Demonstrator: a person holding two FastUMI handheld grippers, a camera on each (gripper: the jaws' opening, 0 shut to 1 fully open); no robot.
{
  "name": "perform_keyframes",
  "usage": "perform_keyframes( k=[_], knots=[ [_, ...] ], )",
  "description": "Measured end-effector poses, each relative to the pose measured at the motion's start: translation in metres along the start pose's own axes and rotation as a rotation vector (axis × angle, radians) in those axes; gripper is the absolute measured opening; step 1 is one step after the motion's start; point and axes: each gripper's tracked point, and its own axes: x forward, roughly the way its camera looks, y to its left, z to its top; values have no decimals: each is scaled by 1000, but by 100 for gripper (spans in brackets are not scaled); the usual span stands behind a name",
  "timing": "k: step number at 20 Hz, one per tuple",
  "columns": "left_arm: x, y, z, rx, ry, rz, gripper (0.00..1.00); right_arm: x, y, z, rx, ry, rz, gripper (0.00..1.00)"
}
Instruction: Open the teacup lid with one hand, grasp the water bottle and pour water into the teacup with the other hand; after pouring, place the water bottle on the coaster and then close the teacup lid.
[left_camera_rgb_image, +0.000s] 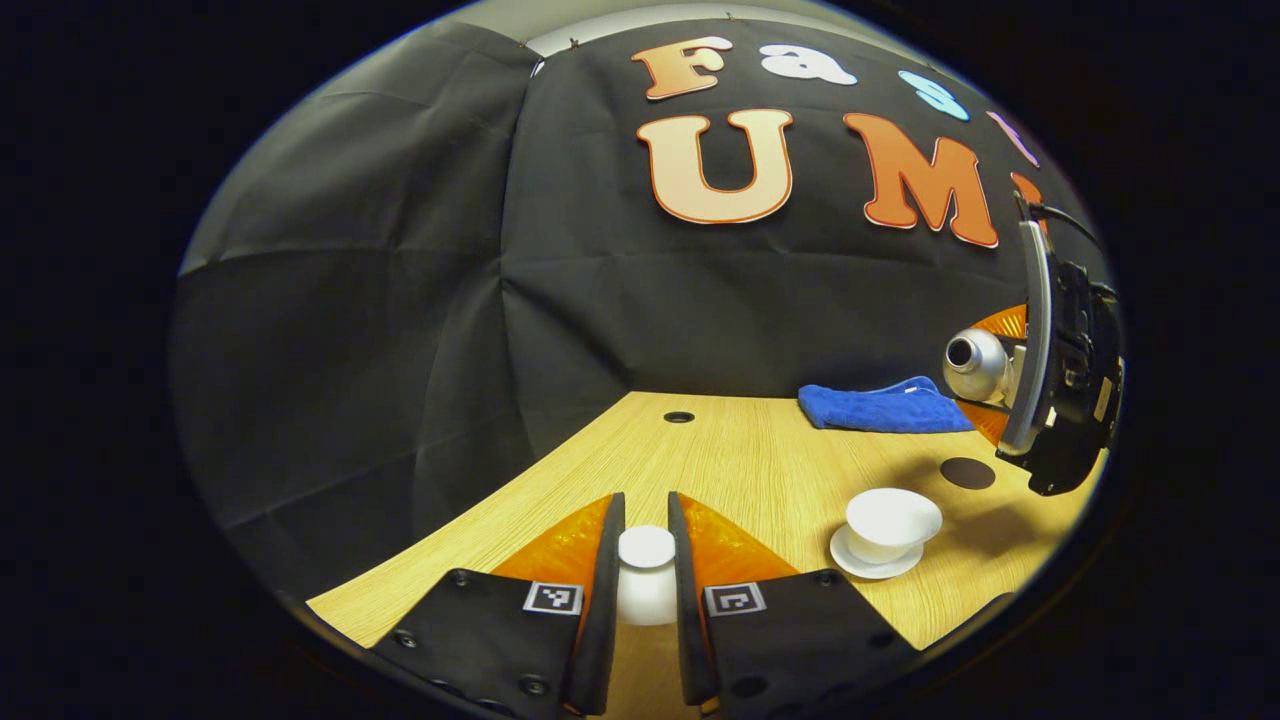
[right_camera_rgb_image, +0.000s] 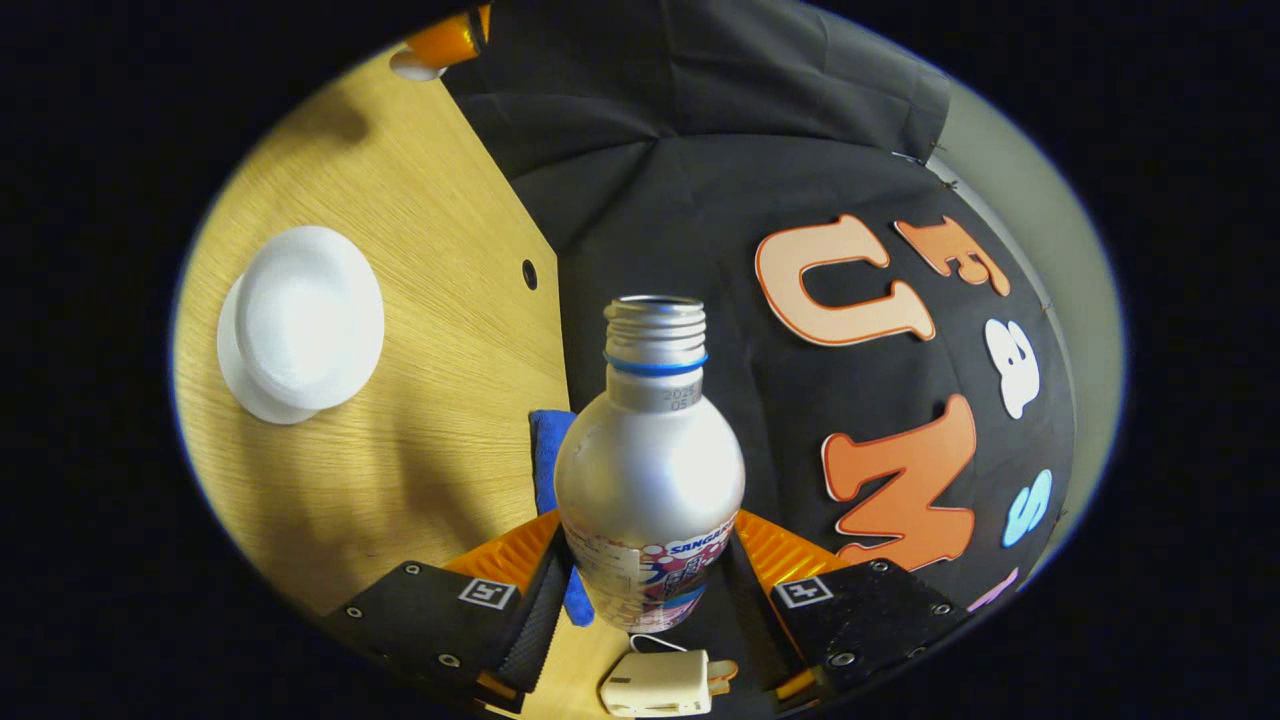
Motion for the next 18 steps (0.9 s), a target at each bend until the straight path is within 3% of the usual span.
perform_keyframes(
  k=[18],
  knots=[
    [-11,9,-4,-9,10,5,30,-4,-27,19,-296,-79,-168,79]
  ],
)
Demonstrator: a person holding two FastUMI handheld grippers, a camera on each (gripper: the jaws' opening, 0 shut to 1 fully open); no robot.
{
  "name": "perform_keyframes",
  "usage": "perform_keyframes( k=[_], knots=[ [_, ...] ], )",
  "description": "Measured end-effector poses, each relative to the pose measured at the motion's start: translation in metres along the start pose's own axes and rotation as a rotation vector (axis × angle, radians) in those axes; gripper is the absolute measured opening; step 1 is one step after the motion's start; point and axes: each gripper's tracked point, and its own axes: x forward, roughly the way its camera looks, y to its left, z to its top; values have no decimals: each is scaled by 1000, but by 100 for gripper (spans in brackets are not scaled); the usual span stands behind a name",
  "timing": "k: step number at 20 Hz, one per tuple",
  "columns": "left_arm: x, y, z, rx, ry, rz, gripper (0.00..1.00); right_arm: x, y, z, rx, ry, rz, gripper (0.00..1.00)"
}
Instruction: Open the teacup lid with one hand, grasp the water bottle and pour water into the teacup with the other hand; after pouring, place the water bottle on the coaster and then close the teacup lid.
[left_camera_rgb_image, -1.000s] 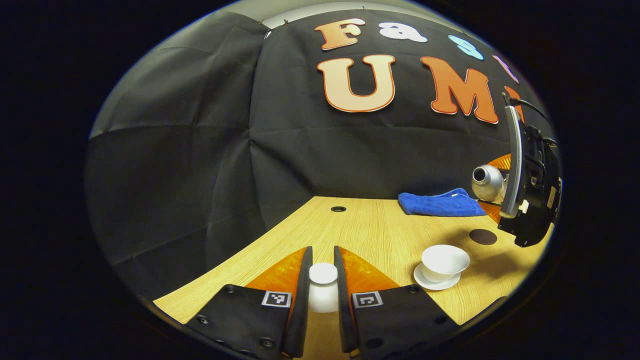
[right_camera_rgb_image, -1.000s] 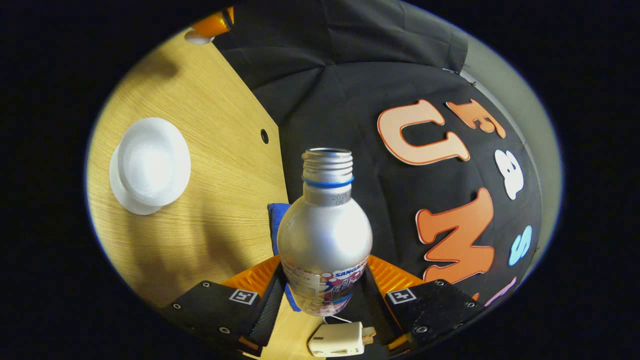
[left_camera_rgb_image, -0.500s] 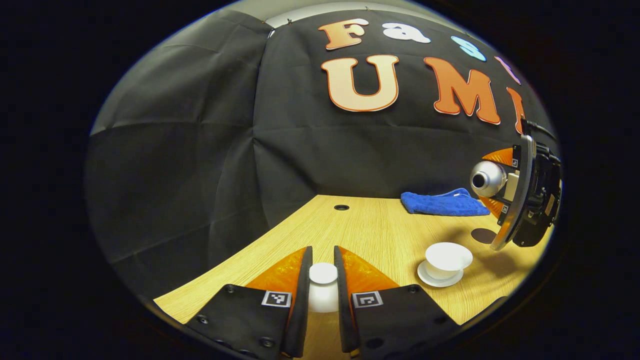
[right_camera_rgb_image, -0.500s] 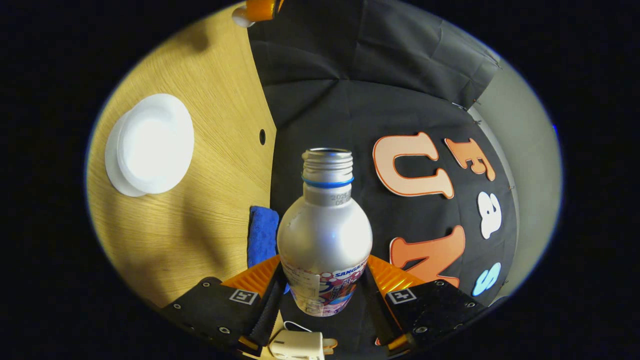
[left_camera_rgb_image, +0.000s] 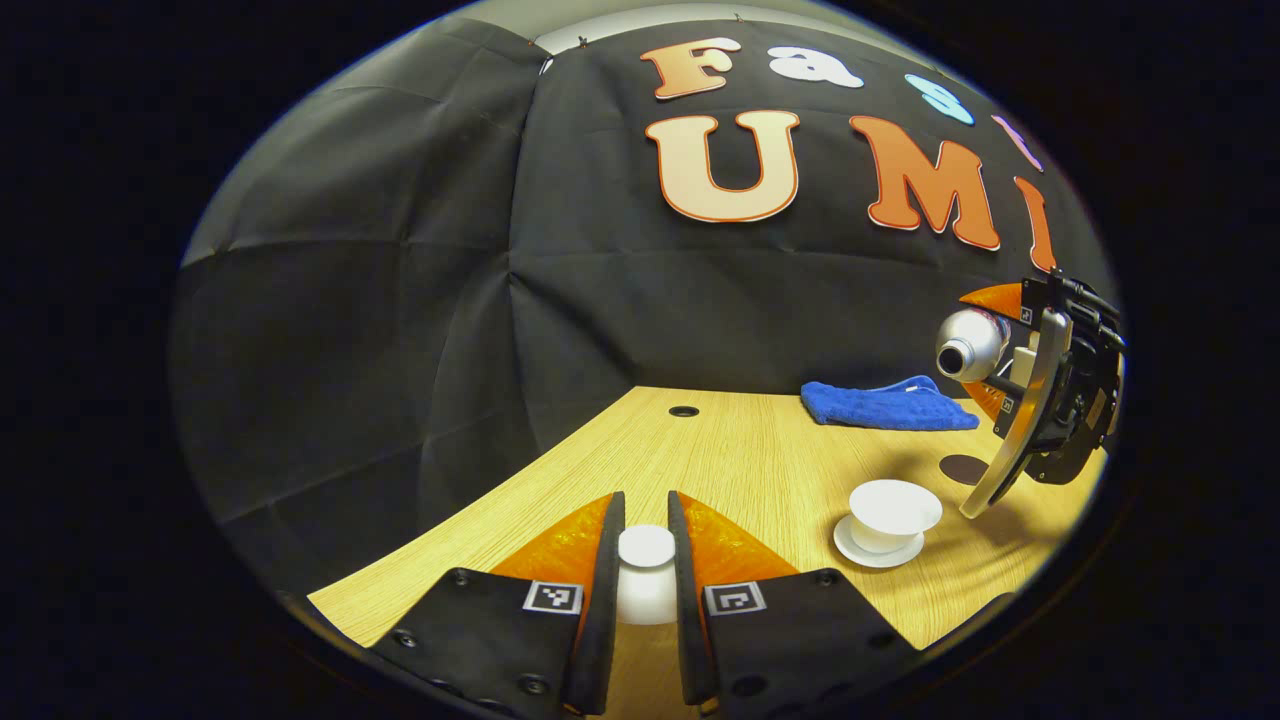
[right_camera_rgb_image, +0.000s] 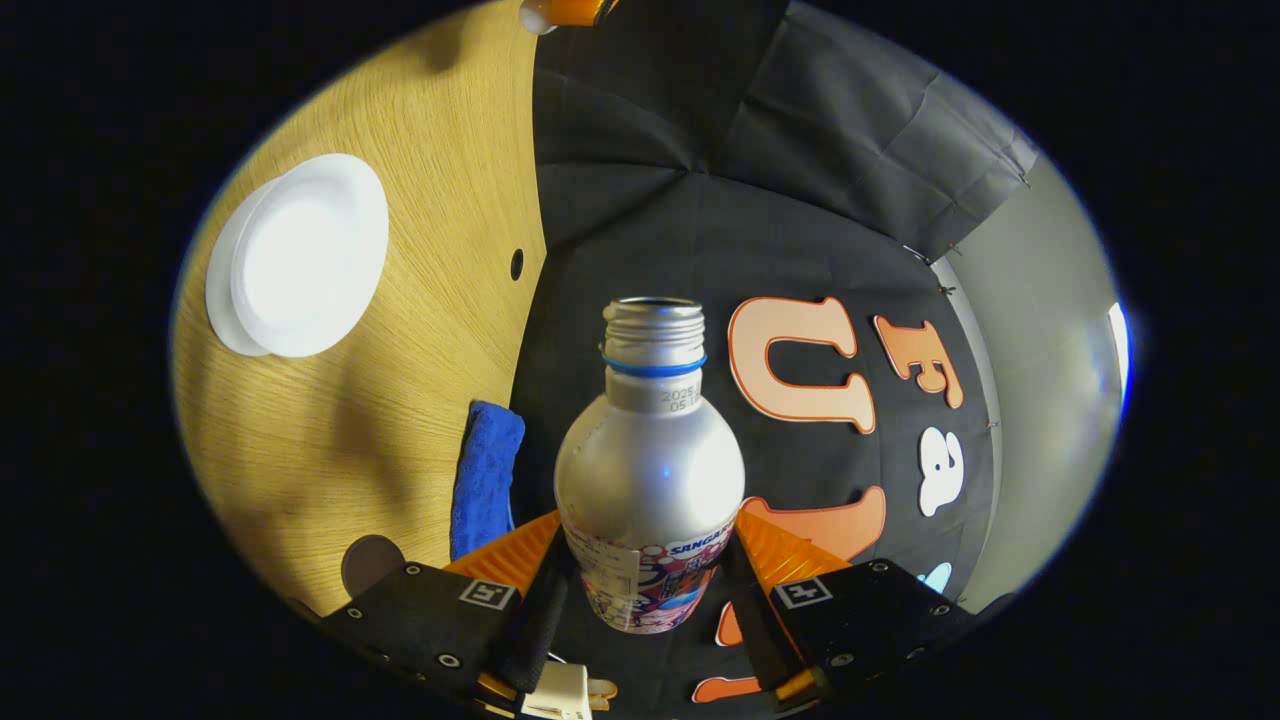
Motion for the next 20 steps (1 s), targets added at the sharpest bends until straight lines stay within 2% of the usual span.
perform_keyframes(
  k=[5,20],
  knots=[
    [-3,0,1,6,-4,0,30,2,-8,1,-78,-17,-27,79],
    [-5,-3,7,15,-9,-3,30,9,-24,-3,-142,-26,-88,78]
  ],
)
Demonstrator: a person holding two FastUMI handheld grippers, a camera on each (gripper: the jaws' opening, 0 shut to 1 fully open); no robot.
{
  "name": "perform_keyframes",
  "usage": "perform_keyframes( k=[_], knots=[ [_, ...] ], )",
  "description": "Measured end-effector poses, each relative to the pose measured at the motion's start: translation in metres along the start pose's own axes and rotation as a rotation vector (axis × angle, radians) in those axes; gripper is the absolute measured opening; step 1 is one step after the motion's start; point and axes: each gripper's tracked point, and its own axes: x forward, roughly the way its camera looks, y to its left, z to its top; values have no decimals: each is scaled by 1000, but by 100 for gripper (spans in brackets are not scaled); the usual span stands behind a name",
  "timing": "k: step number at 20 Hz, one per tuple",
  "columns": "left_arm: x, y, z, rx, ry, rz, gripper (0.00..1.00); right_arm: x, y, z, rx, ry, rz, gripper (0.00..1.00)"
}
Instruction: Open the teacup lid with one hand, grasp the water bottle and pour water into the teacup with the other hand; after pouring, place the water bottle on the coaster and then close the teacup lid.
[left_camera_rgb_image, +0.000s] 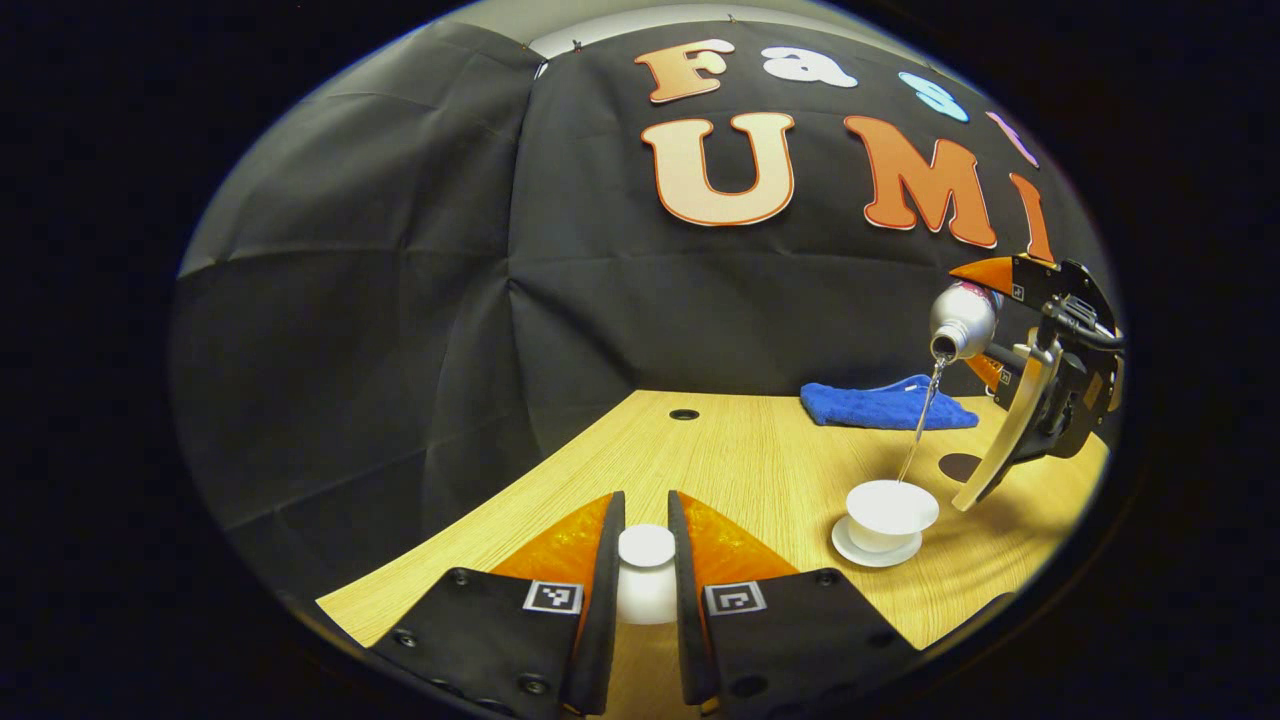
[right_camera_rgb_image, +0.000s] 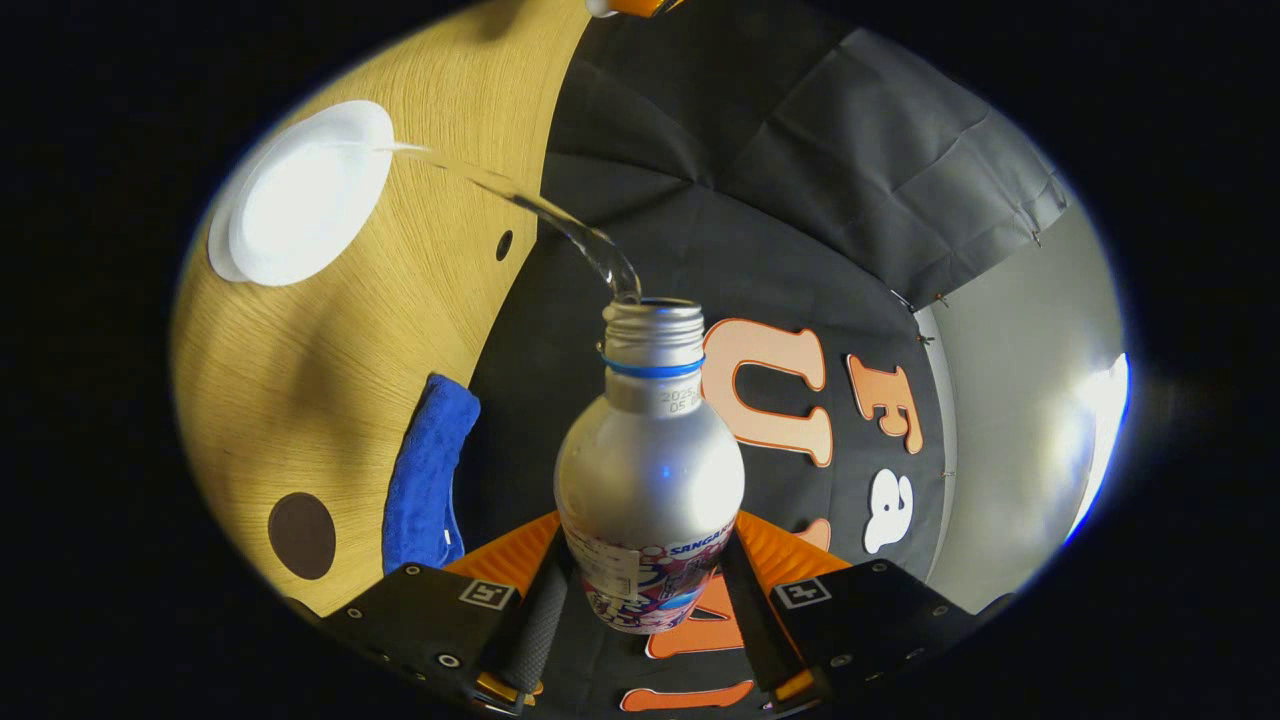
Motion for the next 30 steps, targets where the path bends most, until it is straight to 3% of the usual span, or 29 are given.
perform_keyframes(
  k=[13,30],
  knots=[
    [-1,-1,-2,2,7,-7,30,-2,-3,0,-103,-39,-17,79],
    [-6,-5,-1,-4,6,-14,30,-9,23,22,-226,-120,-2,78]
  ],
)
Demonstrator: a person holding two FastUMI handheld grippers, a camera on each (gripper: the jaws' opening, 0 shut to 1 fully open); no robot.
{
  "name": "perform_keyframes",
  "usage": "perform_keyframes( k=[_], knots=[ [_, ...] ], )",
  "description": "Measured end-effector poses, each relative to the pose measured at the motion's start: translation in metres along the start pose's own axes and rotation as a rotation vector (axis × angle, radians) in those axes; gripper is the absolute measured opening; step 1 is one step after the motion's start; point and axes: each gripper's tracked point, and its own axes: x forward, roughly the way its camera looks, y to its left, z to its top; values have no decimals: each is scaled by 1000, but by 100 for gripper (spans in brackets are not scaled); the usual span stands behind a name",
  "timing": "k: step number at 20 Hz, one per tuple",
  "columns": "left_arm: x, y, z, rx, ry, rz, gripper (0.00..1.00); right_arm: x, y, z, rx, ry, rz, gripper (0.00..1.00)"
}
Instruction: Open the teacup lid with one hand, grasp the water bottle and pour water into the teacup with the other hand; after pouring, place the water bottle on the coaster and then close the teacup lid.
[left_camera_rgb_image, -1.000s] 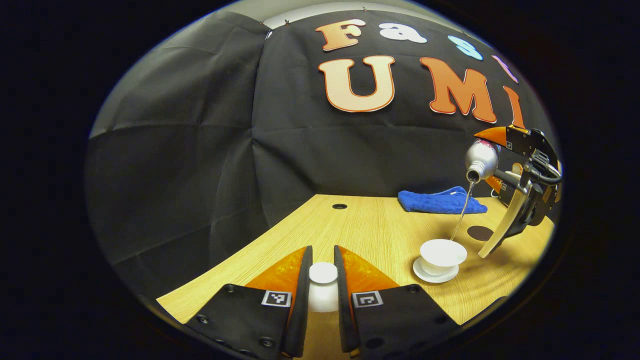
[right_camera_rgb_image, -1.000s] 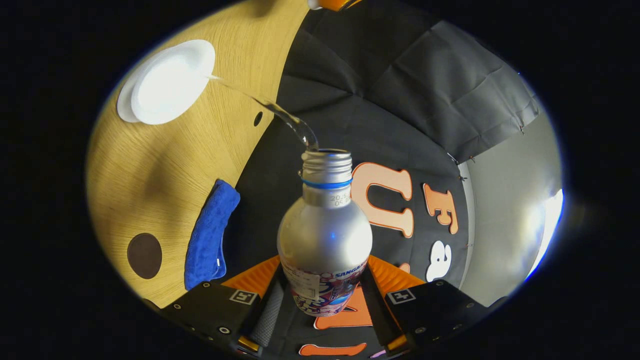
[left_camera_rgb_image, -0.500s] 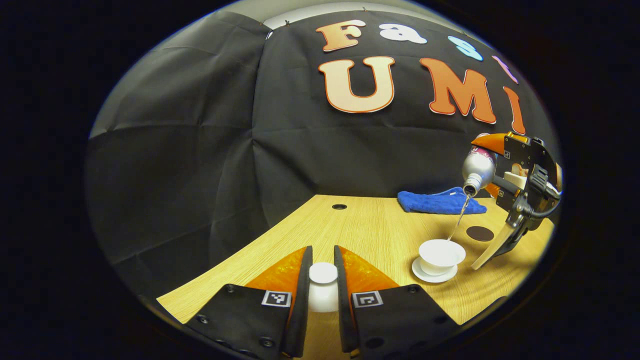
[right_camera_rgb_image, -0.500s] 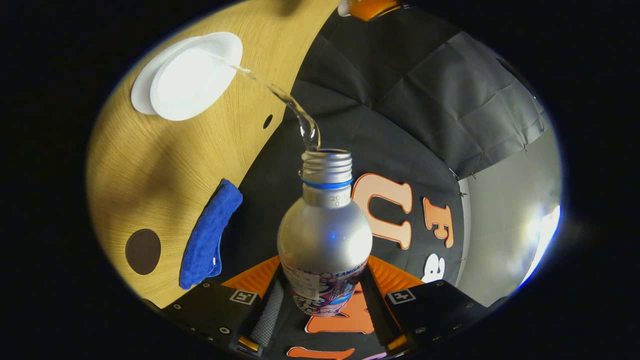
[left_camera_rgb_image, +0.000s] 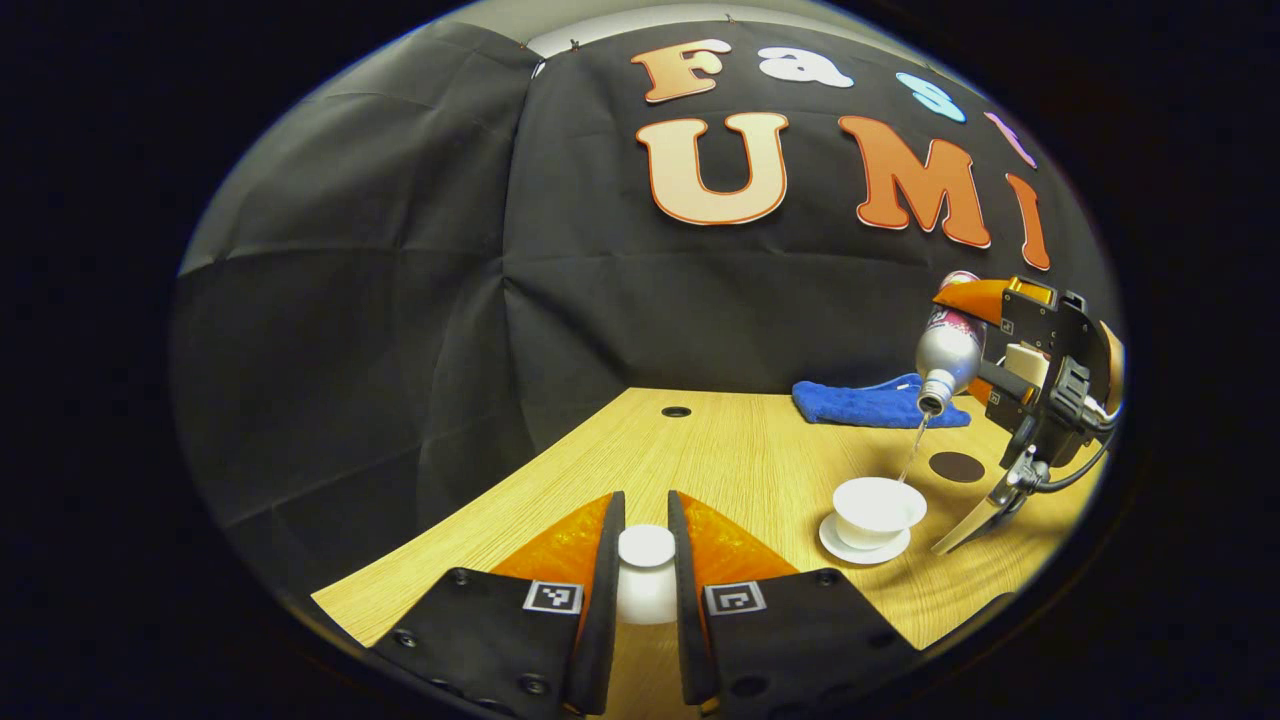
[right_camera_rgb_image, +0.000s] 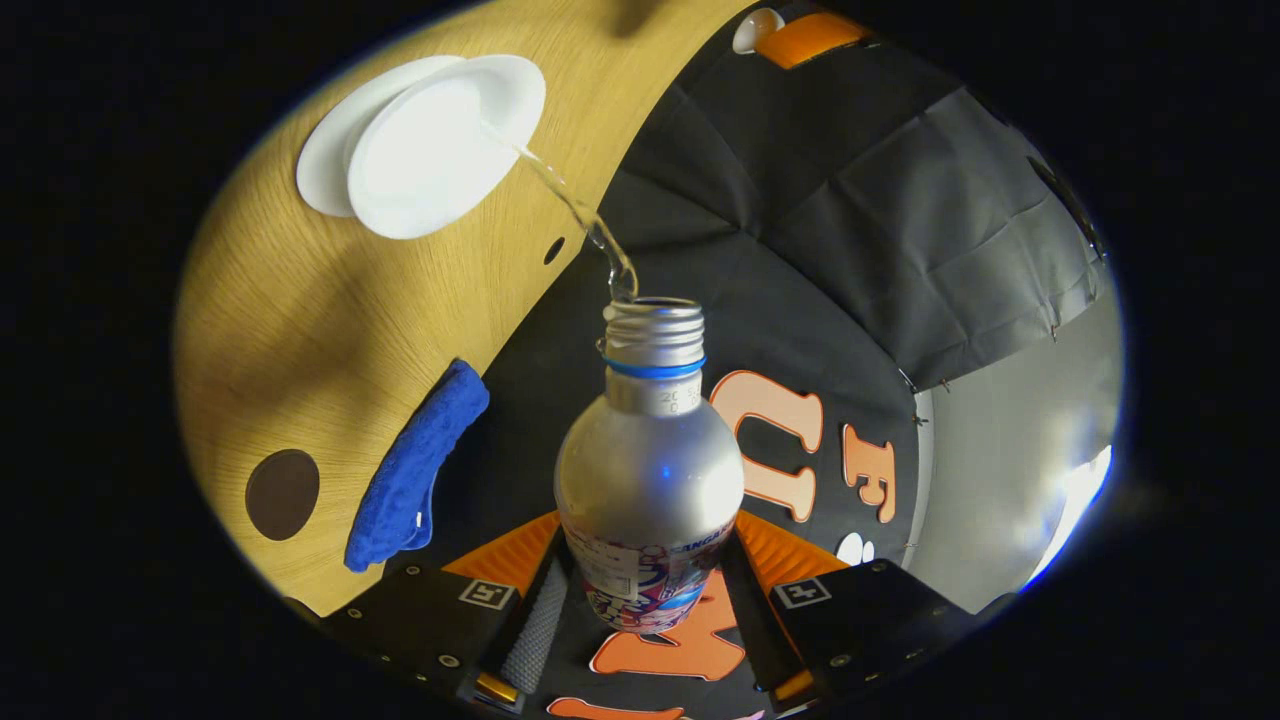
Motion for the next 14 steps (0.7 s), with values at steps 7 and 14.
perform_keyframes(
  k=[7,14],
  knots=[
    [-2,0,1,-1,-5,-2,30,-2,9,13,-9,-34,22,79],
    [-7,-4,7,-11,-27,-17,30,-9,25,27,55,-48,62,79]
  ],
)
